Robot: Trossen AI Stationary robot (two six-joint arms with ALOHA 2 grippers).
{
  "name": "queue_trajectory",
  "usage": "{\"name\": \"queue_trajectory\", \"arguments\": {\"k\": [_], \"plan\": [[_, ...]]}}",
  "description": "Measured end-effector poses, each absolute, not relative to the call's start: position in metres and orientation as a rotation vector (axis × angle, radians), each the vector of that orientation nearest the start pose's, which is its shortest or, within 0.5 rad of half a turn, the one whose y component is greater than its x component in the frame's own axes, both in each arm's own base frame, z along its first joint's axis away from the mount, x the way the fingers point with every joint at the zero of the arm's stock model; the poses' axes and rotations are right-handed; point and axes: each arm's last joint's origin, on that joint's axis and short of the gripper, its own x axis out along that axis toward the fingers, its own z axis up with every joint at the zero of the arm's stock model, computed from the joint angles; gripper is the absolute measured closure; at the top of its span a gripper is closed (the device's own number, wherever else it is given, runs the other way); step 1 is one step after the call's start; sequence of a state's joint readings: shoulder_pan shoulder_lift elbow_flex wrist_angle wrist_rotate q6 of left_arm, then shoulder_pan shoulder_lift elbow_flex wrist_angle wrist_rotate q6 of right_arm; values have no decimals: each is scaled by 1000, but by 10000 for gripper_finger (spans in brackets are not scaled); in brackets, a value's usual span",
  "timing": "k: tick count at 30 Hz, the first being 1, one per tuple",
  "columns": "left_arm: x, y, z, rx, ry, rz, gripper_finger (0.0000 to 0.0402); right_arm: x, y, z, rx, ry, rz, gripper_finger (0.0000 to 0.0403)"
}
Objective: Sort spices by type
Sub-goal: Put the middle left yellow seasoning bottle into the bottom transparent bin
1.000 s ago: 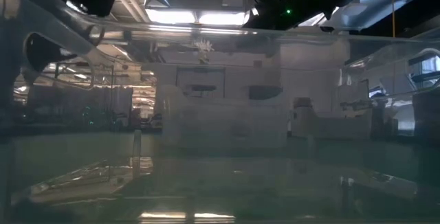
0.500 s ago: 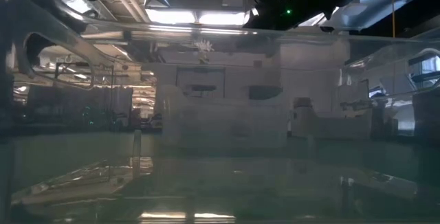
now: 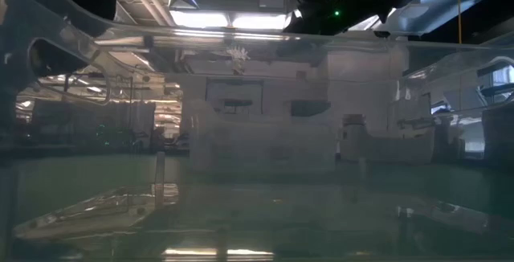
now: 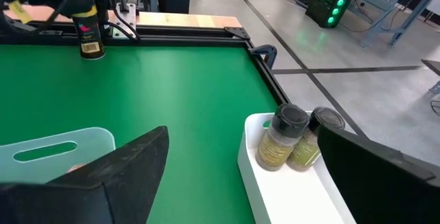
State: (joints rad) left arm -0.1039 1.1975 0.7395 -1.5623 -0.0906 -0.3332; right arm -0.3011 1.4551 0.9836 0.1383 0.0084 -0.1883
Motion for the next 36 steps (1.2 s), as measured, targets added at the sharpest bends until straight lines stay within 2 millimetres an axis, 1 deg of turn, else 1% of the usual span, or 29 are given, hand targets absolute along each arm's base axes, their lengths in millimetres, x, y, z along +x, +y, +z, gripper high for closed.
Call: {"name": "queue_trajectory", "arguments": {"k": [5,8,10,16,18,24,28,31,36], "plan": [[133,-10,203,-1,2015,313,101,312,-97,277,-137,352,-275,31],[140,-10,197,22,2000,294,108,312,-97,277,-138,350,-275,31],[142,-10,194,41,2026,286,123,312,-97,277,-138,349,-275,31],[148,-10,185,98,2094,294,184,312,-97,277,-138,349,-275,31],[150,-10,183,104,2108,298,197,312,-97,277,-138,349,-275,31],[154,-11,178,114,2128,301,197,312,-97,277,-138,348,-275,31],[156,-11,179,118,2123,299,197,312,-97,278,-139,344,-275,31],[161,-11,185,111,2091,329,197,312,-97,278,-139,340,-276,31],[172,-13,197,73,2033,317,192,312,-97,278,-139,341,-276,31]]}}
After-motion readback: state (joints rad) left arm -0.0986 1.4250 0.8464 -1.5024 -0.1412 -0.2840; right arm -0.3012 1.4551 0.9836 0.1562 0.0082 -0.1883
